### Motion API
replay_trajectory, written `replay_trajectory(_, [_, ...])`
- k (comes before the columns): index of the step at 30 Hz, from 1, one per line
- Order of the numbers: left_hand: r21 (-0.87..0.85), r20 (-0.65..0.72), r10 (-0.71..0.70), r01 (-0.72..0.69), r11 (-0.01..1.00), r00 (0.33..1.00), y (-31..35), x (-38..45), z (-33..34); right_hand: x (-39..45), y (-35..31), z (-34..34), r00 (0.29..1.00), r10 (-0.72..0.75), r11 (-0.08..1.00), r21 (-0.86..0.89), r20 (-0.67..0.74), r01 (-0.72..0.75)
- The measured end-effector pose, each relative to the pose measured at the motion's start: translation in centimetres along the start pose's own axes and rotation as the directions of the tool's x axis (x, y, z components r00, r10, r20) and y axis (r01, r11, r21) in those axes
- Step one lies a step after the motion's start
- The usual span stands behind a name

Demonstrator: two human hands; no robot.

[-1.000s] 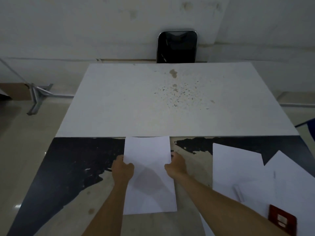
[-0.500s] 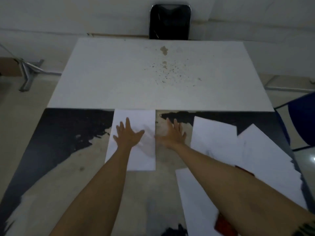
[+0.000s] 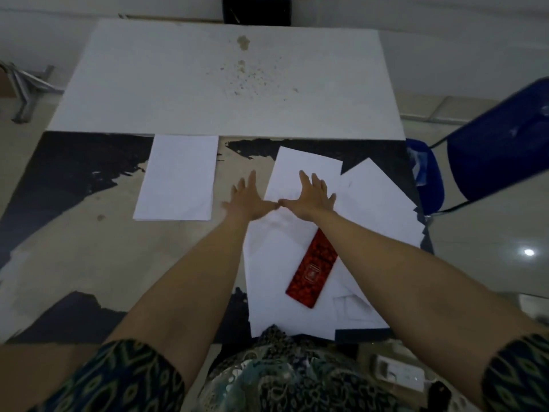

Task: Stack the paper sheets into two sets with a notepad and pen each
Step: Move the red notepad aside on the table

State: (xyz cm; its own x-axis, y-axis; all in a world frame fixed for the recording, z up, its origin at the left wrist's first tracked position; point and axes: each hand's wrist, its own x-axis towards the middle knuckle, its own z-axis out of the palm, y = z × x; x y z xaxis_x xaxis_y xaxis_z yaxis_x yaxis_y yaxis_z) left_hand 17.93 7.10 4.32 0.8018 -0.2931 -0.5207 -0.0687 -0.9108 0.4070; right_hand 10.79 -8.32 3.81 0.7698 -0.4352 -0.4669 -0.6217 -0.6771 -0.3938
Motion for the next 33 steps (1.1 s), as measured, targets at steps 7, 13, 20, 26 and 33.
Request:
replay_trajectory(7, [0.063, 0.112, -0.009, 0.002, 0.998, 0.994, 5.3, -7.6, 11.8, -2.4, 9.8, -0.1, 0.988, 0.018, 0.998, -0.064, 0.153, -0.008])
replay_trajectory(13, [0.065, -0.082, -0.072, 0.078, 0.995, 0.994, 7.1, -11.9, 18.5, -3.6, 15.1, 1.0, 0.966, -0.096, 0.978, -0.159, 0.24, 0.137])
replay_trajectory(20, [-0.005, -0.185, -0.043, 0.043, 0.999, 0.982, 6.7, -11.5, 18.5, -3.4, 15.1, 1.0, 0.968, -0.112, 0.976, -0.156, 0.223, 0.149])
replay_trajectory(26, [-0.119, -0.271, 0.035, -0.07, 0.99, 0.962, 6.3, -11.4, 15.9, -3.5, 13.7, -0.4, 0.985, -0.139, 0.983, -0.103, 0.103, 0.15])
replay_trajectory(33, [-0.342, -0.439, 0.174, -0.343, 0.875, 0.881, 6.5, -9.6, 10.3, -3.9, 9.1, -5.2, 0.924, -0.243, 0.877, 0.473, 0.296, 0.079])
